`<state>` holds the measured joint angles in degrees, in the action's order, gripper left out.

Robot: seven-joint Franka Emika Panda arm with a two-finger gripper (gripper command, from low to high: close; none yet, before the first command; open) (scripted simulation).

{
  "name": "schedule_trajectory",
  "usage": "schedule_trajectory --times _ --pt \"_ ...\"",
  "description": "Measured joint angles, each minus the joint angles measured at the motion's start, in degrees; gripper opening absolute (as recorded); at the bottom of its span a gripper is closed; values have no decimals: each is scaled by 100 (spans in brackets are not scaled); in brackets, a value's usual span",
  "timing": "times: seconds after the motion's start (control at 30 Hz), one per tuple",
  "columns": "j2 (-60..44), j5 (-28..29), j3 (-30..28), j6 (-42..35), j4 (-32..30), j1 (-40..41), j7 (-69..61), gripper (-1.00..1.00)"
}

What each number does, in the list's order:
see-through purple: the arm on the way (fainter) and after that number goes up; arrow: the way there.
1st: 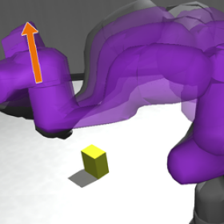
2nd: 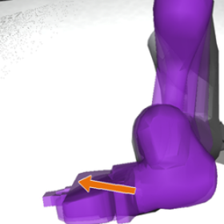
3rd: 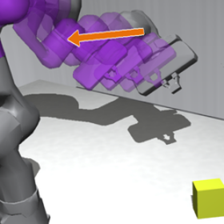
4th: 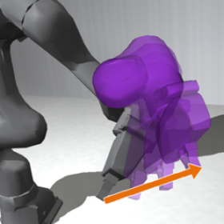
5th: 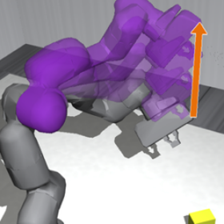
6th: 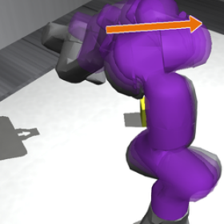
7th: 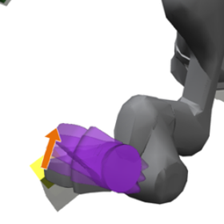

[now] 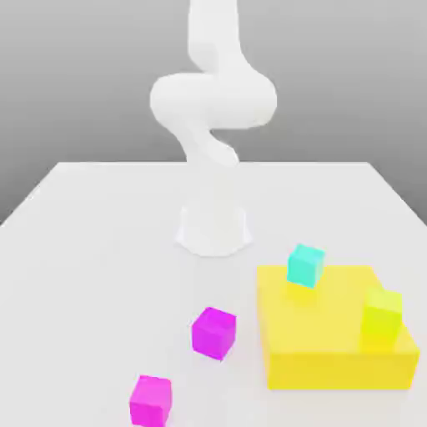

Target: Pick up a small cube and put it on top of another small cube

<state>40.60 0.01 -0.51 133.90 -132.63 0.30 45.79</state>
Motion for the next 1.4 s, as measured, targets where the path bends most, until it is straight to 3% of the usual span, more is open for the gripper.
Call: schedule_trajectory --times 0.83,1.03,1.07,1.27,1.4 --pt "-5231 -291 -438 2120 -850 438 -267 0" --pt "-6477 -460 -268 2988 -703 621 -400 0" --pt "-6583 -476 -247 3071 -683 638 -411 -100" --pt "-6635 -473 -234 3112 -672 650 -407 -100" --pt "-6050 -369 -321 2650 -795 586 -328 -100"
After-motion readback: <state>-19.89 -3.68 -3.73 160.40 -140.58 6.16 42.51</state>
